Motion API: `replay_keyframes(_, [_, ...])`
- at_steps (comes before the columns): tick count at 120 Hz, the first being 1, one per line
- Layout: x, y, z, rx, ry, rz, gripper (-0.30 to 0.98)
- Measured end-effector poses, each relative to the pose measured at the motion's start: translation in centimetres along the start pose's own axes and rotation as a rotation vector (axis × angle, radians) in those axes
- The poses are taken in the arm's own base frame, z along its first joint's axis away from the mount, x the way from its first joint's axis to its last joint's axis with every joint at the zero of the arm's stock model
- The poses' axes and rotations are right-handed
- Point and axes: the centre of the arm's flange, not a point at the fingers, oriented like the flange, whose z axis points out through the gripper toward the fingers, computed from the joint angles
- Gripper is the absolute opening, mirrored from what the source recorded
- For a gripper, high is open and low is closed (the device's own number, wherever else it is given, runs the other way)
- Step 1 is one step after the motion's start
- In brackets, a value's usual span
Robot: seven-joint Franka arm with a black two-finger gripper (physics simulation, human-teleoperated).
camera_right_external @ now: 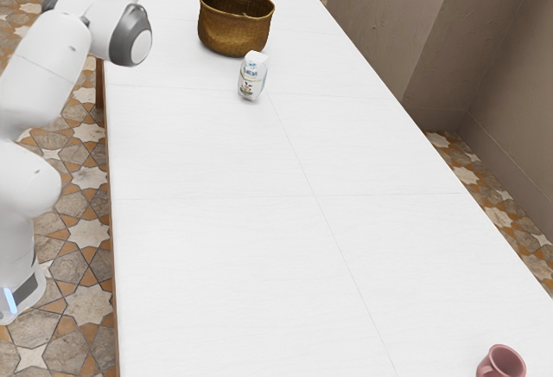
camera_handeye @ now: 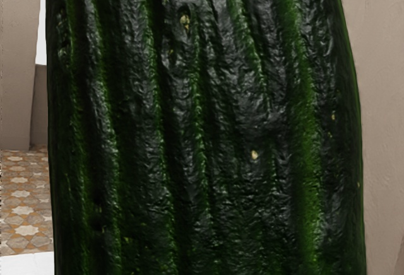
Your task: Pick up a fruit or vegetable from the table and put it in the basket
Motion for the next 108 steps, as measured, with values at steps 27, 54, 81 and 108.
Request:
replay_keyframes(27, [-4.3,-2.2,3.4,0.06,-0.042,0.015,0.14])
replay_keyframes(54, [-7.1,-3.4,5.2,0.091,-0.071,0.015,0.14])
replay_keyframes(81, [-7.8,-2.8,5.4,0.086,-0.079,-0.001,0.13])
replay_keyframes(108, [-7.8,-1.7,5.1,0.07,-0.076,-0.011,0.19])
